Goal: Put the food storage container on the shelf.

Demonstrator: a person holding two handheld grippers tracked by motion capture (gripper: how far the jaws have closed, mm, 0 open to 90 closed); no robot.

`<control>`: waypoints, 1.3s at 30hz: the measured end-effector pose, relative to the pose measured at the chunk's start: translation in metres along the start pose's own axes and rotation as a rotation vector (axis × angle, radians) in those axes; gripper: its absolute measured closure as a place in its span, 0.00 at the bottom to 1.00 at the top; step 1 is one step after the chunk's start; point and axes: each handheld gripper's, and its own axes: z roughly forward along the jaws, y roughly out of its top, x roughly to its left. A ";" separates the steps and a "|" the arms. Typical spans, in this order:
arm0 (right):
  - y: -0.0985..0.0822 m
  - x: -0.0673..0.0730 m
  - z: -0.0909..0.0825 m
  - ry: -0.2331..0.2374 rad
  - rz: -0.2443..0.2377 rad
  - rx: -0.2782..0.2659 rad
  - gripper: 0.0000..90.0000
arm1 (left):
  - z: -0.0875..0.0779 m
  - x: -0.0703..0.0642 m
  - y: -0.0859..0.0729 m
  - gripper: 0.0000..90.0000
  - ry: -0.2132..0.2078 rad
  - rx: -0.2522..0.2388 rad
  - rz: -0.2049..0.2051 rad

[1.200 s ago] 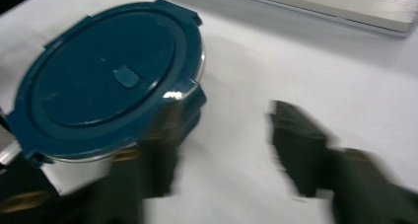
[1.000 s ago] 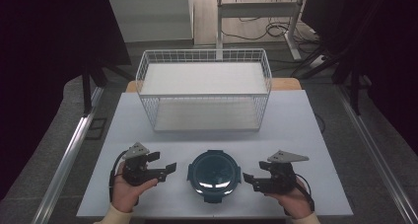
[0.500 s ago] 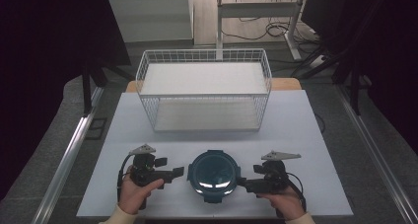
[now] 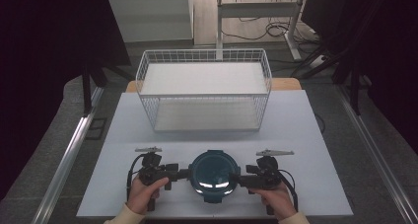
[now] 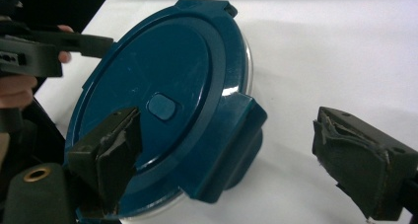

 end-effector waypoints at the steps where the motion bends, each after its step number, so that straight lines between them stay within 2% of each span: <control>1: 0.000 -0.001 0.002 0.012 0.015 0.002 0.13 | 0.001 0.001 -0.001 0.15 -0.017 -0.002 -0.012; 2: -0.001 -0.003 0.006 0.024 0.041 0.010 0.13 | 0.004 0.003 -0.002 0.15 -0.038 0.004 -0.027; 8: -0.004 -0.002 0.010 0.041 0.059 0.025 0.13 | 0.009 0.007 -0.005 0.18 -0.060 0.027 -0.042; 10: -0.006 -0.002 0.012 0.062 0.091 0.035 0.13 | 0.012 0.006 -0.005 0.19 -0.063 0.037 -0.040; 12: -0.007 -0.002 0.013 0.065 0.100 0.038 0.13 | 0.015 0.007 -0.006 0.20 -0.091 0.047 -0.048; 13: -0.009 -0.002 0.015 0.083 0.129 0.041 0.13 | 0.019 0.009 -0.008 0.21 -0.115 0.051 -0.077; 16: -0.011 -0.002 0.017 0.112 0.162 0.047 0.16 | 0.026 0.013 -0.010 0.23 -0.140 0.077 -0.110; 17: -0.011 -0.002 0.017 0.112 0.162 0.047 0.16 | 0.026 0.013 -0.010 0.25 -0.140 0.077 -0.110; 20: -0.012 -0.001 0.018 0.143 0.192 0.046 0.23 | 0.029 0.009 -0.011 0.29 -0.176 0.093 -0.111; 22: -0.012 -0.002 0.017 0.142 0.215 0.038 0.26 | 0.031 0.006 -0.012 0.31 -0.143 0.103 -0.093; 24: -0.013 -0.005 0.014 0.150 0.240 0.021 0.32 | 0.030 0.004 -0.012 0.32 -0.131 0.104 -0.103; 25: -0.014 -0.007 0.012 0.159 0.270 0.008 0.35 | 0.029 0.002 -0.012 0.34 -0.124 0.099 -0.105; 27: -0.016 -0.009 0.012 0.164 0.287 -0.010 0.36 | 0.029 0.002 -0.013 0.35 -0.121 0.093 -0.122; 33: -0.018 -0.010 0.010 0.175 0.305 -0.031 0.40 | 0.026 0.001 -0.013 0.38 -0.120 0.090 -0.136; 39: -0.019 -0.009 0.006 0.182 0.295 -0.040 0.43 | 0.023 -0.001 -0.014 0.41 -0.112 0.082 -0.124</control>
